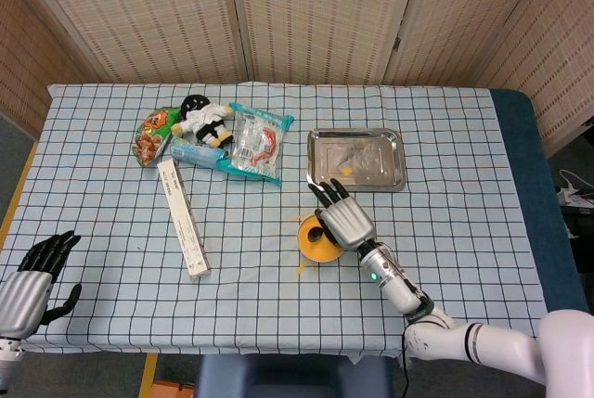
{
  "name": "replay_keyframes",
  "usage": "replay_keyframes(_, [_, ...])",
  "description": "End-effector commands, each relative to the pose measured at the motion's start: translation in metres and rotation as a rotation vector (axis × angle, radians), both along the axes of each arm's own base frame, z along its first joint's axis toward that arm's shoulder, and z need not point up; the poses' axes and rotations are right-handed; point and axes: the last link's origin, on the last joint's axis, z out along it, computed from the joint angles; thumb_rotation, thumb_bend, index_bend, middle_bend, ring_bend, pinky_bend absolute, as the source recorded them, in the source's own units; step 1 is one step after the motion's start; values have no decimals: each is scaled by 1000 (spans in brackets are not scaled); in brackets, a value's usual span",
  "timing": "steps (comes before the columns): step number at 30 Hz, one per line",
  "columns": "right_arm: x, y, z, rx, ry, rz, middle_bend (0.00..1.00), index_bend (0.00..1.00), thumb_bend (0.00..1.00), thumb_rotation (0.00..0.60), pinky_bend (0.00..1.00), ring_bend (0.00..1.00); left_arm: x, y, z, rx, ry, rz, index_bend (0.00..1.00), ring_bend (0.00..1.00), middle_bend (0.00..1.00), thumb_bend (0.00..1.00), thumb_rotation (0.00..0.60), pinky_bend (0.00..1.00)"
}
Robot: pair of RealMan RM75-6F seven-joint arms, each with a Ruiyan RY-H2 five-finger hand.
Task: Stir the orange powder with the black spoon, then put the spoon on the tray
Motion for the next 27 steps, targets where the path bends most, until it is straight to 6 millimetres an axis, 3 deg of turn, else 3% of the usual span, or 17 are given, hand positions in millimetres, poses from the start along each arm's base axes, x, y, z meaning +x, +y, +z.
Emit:
replay_keyframes(1, [4,2,-3,13,5,0,0,471,371,600,0,0,0,0,0,1,-1,-2,0,0,0,444,600,82])
replay_keyframes(4, [5,4,-3,24,-1,-4,0,411,368,600,0,0,0,0,1,6,2,0,0,0,0,444,600,83])
replay_keyframes(13, [-3,3,13,-18,-13,-15,0,391,365,600,0,0,1,-1,1,11,0,-6,0,0,0,444,600,84])
replay_keyframes(19, [-18,-15,25,-41,4,-65,0,436,365,600,0,0,0,0,0,7,6,-2,0,0,0,445,600,84])
replay_keyframes(27, [-15,-41,32,-21,41,-86,0,450,365,600,0,0,0,1,-3,-3,13,2,0,0,0,445,600,84])
